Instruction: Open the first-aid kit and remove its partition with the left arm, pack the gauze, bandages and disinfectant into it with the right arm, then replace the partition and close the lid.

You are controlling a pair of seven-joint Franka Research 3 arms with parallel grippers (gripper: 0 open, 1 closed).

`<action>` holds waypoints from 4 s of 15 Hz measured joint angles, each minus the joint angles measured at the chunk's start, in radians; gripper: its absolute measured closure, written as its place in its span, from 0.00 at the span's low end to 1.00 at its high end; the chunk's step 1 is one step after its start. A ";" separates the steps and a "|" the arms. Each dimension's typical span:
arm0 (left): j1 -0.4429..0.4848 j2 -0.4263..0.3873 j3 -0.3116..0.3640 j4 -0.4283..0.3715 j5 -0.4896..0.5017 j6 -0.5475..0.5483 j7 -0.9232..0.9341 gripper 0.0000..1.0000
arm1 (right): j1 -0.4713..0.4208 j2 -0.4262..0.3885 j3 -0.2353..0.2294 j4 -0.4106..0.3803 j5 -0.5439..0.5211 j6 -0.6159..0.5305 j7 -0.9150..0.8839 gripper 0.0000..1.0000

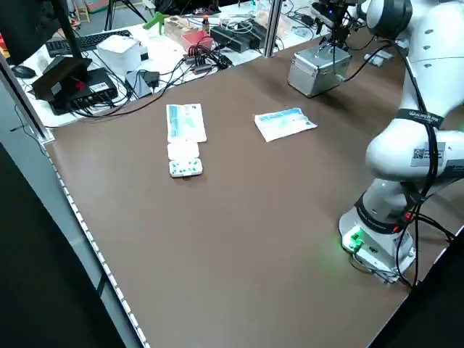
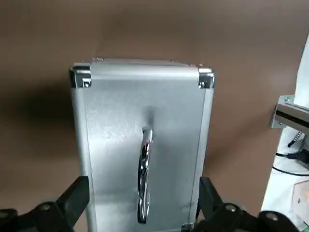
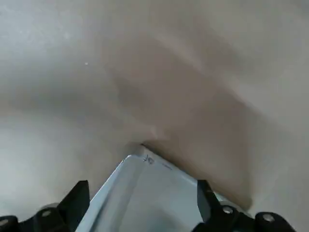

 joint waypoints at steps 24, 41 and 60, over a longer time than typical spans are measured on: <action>-0.024 0.094 0.015 0.017 0.000 0.205 -0.073 0.44 | -0.020 0.037 -0.018 0.025 0.236 -0.082 0.076 0.08; -0.027 0.091 0.014 0.030 0.001 0.166 -0.055 0.82 | -0.020 0.042 -0.020 0.036 0.236 -0.092 0.076 0.10; -0.036 -0.010 -0.040 0.047 0.002 -0.126 -0.055 0.86 | -0.024 0.047 -0.020 0.046 0.244 -0.110 0.078 0.10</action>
